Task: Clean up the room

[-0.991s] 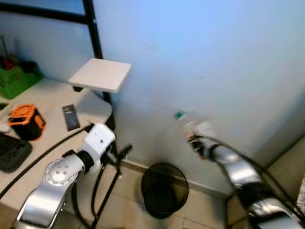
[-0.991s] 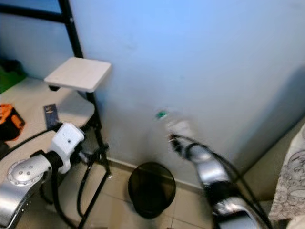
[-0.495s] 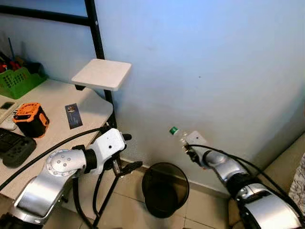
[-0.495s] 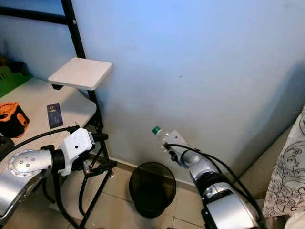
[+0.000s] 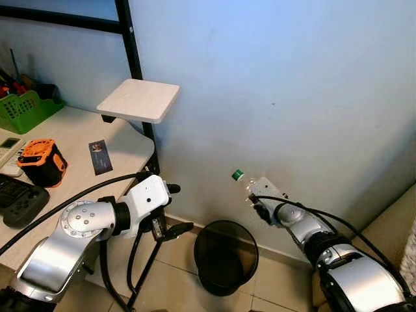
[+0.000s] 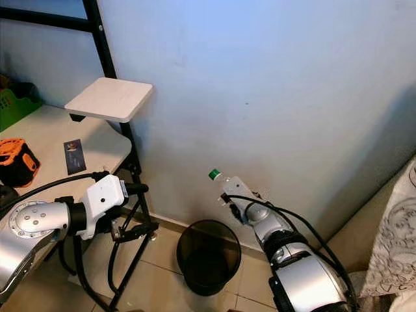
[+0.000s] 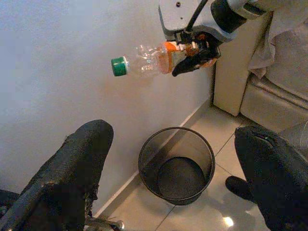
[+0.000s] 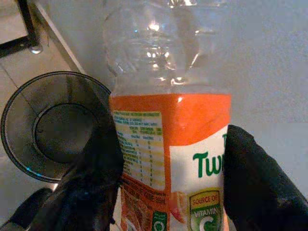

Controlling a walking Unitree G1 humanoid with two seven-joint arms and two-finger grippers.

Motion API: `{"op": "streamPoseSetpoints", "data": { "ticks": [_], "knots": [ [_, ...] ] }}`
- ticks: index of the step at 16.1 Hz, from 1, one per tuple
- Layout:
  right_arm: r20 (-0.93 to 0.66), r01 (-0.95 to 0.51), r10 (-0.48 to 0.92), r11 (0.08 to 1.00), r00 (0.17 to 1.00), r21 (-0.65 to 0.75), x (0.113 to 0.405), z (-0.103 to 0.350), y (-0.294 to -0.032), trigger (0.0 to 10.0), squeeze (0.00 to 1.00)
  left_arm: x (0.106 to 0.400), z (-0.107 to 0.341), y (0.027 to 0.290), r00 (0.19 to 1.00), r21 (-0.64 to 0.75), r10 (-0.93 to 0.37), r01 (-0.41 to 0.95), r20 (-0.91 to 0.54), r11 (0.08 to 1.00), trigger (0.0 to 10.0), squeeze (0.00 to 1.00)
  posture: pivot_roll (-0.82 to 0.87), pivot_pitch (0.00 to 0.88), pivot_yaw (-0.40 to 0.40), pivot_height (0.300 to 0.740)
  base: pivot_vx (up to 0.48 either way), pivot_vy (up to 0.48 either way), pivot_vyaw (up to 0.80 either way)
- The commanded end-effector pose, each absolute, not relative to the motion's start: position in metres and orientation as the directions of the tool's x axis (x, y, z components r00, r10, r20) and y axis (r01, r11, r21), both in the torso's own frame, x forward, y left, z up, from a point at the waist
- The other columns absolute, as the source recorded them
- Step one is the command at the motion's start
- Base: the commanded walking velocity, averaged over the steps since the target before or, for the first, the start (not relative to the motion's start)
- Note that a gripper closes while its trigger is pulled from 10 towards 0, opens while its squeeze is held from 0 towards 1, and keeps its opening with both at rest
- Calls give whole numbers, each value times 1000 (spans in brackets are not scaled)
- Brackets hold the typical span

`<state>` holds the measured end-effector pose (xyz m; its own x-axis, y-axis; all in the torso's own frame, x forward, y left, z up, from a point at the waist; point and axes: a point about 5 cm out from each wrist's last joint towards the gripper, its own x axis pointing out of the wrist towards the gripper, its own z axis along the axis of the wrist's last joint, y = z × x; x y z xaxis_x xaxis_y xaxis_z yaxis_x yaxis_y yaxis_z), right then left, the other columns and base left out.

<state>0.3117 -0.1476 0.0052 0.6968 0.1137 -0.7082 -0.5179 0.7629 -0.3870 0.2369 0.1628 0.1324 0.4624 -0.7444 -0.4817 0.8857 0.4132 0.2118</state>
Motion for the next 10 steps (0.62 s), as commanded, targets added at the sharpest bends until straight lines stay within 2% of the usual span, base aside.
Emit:
{"op": "streamPoseSetpoints", "data": {
  "ticks": [1, 10],
  "knots": [
    [-699, -518, 117, 759, 706, -396, 316, 10, -147, 10000, 1000, 238, 132, 163, 453, 213, -743, 891, -494, 401, 10000, 0, 51, 0, -14, 740, 0, 0, 0],
    [-707, -520, 116, 760, 698, -389, 310, 2, -144, 10000, 1000, 236, 131, 164, 444, 204, -738, 894, -507, 398, 10000, 0, 53, 0, -11, 740, 0, 0, 0]
  ]
}}
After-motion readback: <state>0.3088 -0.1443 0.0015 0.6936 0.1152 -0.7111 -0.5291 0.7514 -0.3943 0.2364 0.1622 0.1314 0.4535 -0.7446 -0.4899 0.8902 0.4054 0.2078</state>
